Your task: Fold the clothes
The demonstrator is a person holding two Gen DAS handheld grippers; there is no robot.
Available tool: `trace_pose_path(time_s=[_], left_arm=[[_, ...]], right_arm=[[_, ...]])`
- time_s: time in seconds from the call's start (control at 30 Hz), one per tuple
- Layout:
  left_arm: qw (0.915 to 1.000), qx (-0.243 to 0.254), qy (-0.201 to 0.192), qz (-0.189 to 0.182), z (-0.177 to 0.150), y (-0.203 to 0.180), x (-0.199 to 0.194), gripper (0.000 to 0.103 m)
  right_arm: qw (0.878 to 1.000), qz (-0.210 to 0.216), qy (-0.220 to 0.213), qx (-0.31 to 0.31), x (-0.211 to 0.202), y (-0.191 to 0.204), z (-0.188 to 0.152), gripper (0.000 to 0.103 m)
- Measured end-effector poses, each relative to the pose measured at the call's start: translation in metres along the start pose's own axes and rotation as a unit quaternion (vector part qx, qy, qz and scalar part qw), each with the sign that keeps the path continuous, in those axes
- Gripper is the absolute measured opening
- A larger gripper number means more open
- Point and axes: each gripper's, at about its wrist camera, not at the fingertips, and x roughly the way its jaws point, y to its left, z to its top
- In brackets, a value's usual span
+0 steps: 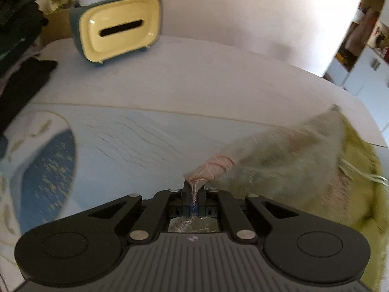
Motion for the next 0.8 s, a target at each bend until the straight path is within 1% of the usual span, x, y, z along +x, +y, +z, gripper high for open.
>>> trace_pose_path(time_s=[0.03, 0.1, 0.17, 0.23, 0.27, 0.3, 0.33, 0.37, 0.4, 0.47, 0.57, 0.63, 0.73, 0.8], left_arm=[[1.0000, 0.000, 0.003, 0.006, 0.004, 0.004, 0.004, 0.001], [0.9996, -0.002, 0.027, -0.013, 0.011, 0.014, 0.017, 0.001], [0.9980, -0.016, 0.049, -0.036, 0.014, 0.020, 0.023, 0.001], [0.9966, -0.024, 0.055, -0.056, 0.012, 0.025, 0.018, 0.006], [0.9963, -0.024, 0.054, -0.063, 0.011, 0.027, 0.013, 0.013], [0.9962, -0.019, 0.053, -0.066, 0.008, 0.028, 0.007, 0.027], [0.9959, -0.017, 0.052, -0.071, 0.005, 0.029, -0.001, 0.037], [0.9956, -0.015, 0.052, -0.076, 0.001, 0.030, -0.010, 0.066], [0.9951, -0.015, 0.054, -0.081, -0.004, 0.032, -0.018, 0.076], [0.9942, -0.007, 0.061, -0.088, -0.016, 0.032, -0.038, 0.076], [0.9938, 0.033, 0.072, -0.078, -0.042, 0.022, -0.067, 0.076], [0.9916, 0.063, 0.081, -0.079, -0.062, 0.010, -0.080, 0.076], [0.9868, 0.092, 0.113, -0.070, -0.095, -0.012, -0.086, 0.076], [0.9845, 0.102, 0.125, -0.068, -0.116, -0.028, -0.088, 0.076]], right_arm=[[1.000, 0.012, -0.003, 0.000, -0.004, 0.002, 0.000, 0.103], [0.999, 0.035, -0.008, 0.001, -0.013, 0.006, 0.000, 0.103], [0.998, 0.058, -0.013, 0.002, -0.021, 0.011, 0.000, 0.103], [0.997, 0.082, -0.018, 0.003, -0.030, 0.015, 0.000, 0.103], [0.995, 0.093, -0.020, 0.004, -0.034, 0.017, 0.000, 0.103], [0.994, 0.105, -0.023, 0.004, -0.039, 0.019, 0.000, 0.103], [0.993, 0.116, -0.025, 0.005, -0.043, 0.021, 0.000, 0.103], [0.991, 0.128, -0.028, 0.005, -0.047, 0.023, 0.000, 0.103], [0.990, 0.140, -0.031, 0.003, -0.057, 0.032, 0.001, 0.103], [0.986, 0.163, -0.039, -0.010, -0.068, 0.047, 0.007, 0.103], [0.980, 0.189, -0.052, -0.029, -0.081, 0.066, 0.013, 0.103], [0.975, 0.206, -0.063, -0.045, -0.090, 0.079, 0.019, 0.103], [0.969, 0.225, -0.074, -0.063, -0.098, 0.096, 0.028, 0.103], [0.966, 0.236, -0.080, -0.073, -0.104, 0.107, 0.033, 0.103]])
